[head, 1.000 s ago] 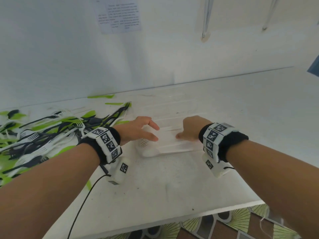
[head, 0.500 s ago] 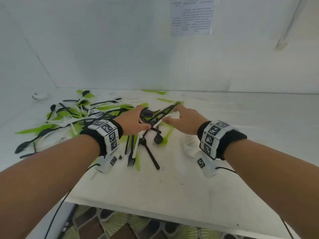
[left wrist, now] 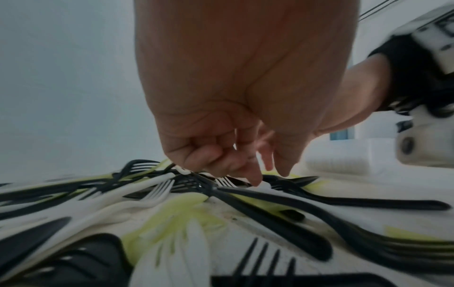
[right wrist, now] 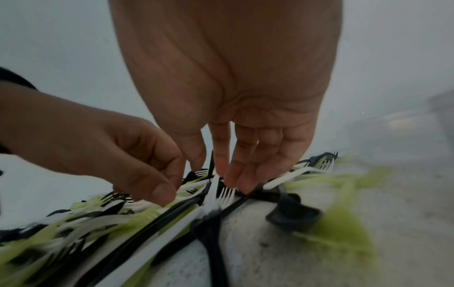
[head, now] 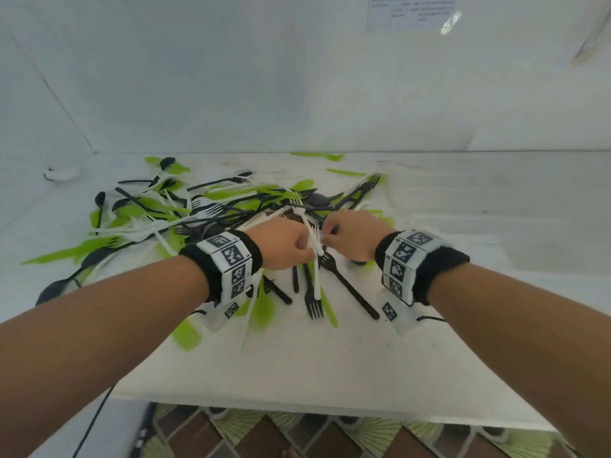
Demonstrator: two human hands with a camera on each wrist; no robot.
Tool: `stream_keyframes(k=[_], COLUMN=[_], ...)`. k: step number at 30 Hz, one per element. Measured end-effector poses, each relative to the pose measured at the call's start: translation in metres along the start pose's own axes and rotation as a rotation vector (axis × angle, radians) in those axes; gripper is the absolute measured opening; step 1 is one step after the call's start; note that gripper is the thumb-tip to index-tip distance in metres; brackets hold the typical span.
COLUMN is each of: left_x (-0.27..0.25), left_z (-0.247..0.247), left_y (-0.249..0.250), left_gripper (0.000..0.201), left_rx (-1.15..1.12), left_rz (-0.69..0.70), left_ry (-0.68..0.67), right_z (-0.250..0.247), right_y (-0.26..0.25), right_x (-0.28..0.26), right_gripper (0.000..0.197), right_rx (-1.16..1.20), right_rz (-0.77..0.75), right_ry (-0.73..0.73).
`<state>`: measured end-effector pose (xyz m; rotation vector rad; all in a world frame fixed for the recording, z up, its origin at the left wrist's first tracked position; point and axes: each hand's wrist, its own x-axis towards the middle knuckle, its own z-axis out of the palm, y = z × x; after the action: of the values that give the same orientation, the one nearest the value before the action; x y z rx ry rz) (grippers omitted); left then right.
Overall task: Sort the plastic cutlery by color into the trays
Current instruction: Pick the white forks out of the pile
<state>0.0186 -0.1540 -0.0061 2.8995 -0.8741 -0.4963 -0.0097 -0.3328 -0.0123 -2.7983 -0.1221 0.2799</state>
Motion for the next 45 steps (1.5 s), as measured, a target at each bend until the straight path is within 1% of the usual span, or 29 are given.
stream_keyframes(k=[3,8,10,11,13,15,16,19,22,25,26,28,30,31,33,34,35,37,39,40,42,44,45], left_x=[0.005,0.011,0.009,0.007,0.008,0.012,0.014,0.014,0.014,0.011,0.009,0.0,-0.012,-0.018,-0.029,-0.034,-0.04,-0.048,-0.052,-0.053,-0.059,-0.068,-0.073], left_z=[0.007,0.018,0.019,0.019,0.02,0.021,0.02,0.009,0.0,-0.007,-0.009,-0.014,-0.016,-0.016,-0.012,-0.011,-0.009,-0.004,0.001,0.004,0.008,0.012,0.015], left_y=[0.003,0.009,0.008,0.007,0.006,0.003,0.001,0.0,-0.005,-0.014,-0.017,-0.021,-0.024,-0.025,-0.031,-0.034,-0.037,-0.042,-0.046,-0.046,-0.045,-0.044,-0.043], left_gripper=[0.051,0.054,0.052,0.049,0.042,0.037,0.038,0.038,0.035,0.043,0.042,0.03,0.02,0.021,0.03,0.032,0.028,0.017,0.011,0.013,0.024,0.037,0.04], left_rx=[0.046,0.091,0.076,0.076,0.068,0.019,-0.005,-0.009,-0.074,-0.201,-0.249,-0.35,-0.448,-0.511,-0.626,-0.65,-0.66,-0.673,-0.655,-0.646,-0.577,-0.39,-0.3], left_rz=[0.058,0.081,0.1,0.105,0.111,0.097,0.087,0.072,0.014,-0.071,-0.087,-0.108,-0.131,-0.146,-0.174,-0.182,-0.191,-0.22,-0.253,-0.271,-0.297,-0.294,-0.29], left_ry=[-0.025,-0.038,0.016,0.047,0.066,0.038,0.028,-0.01,-0.054,-0.066,-0.078,-0.084,-0.06,-0.047,-0.041,-0.041,-0.036,0.004,0.072,0.096,0.109,0.106,0.098], right_z=[0.009,0.018,0.018,0.015,0.008,0.002,0.002,0.005,0.007,0.005,0.006,0.01,0.015,0.016,0.016,0.015,0.014,0.011,0.008,0.007,0.008,0.01,0.012], right_y=[-0.019,-0.027,-0.024,-0.022,-0.015,-0.006,-0.002,0.014,0.023,0.023,0.022,0.021,0.021,0.021,0.023,0.025,0.026,0.027,0.024,0.022,0.013,0.001,-0.007], right_x=[0.015,0.032,0.034,0.035,0.033,0.03,0.027,0.023,0.028,0.039,0.043,0.05,0.054,0.055,0.055,0.056,0.056,0.054,0.052,0.051,0.048,0.046,0.045], right_gripper=[0.031,0.019,0.023,0.026,0.024,0.026,0.029,0.036,0.036,0.04,0.045,0.051,0.046,0.042,0.038,0.039,0.042,0.046,0.048,0.049,0.044,0.038,0.035], right_rx=[-0.007,0.019,0.066,0.098,0.188,0.27,0.299,0.325,0.359,0.307,0.273,0.226,0.216,0.215,0.22,0.236,0.264,0.345,0.451,0.5,0.592,0.643,0.654], right_rz=[0.065,0.175,0.227,0.254,0.32,0.401,0.433,0.496,0.546,0.539,0.539,0.547,0.556,0.555,0.534,0.531,0.535,0.537,0.546,0.538,0.485,0.415,0.382], right_ry=[0.024,0.017,0.04,0.069,0.149,0.222,0.236,0.224,0.223,0.183,0.159,0.117,0.1,0.093,0.09,0.103,0.123,0.166,0.23,0.262,0.322,0.342,0.331])
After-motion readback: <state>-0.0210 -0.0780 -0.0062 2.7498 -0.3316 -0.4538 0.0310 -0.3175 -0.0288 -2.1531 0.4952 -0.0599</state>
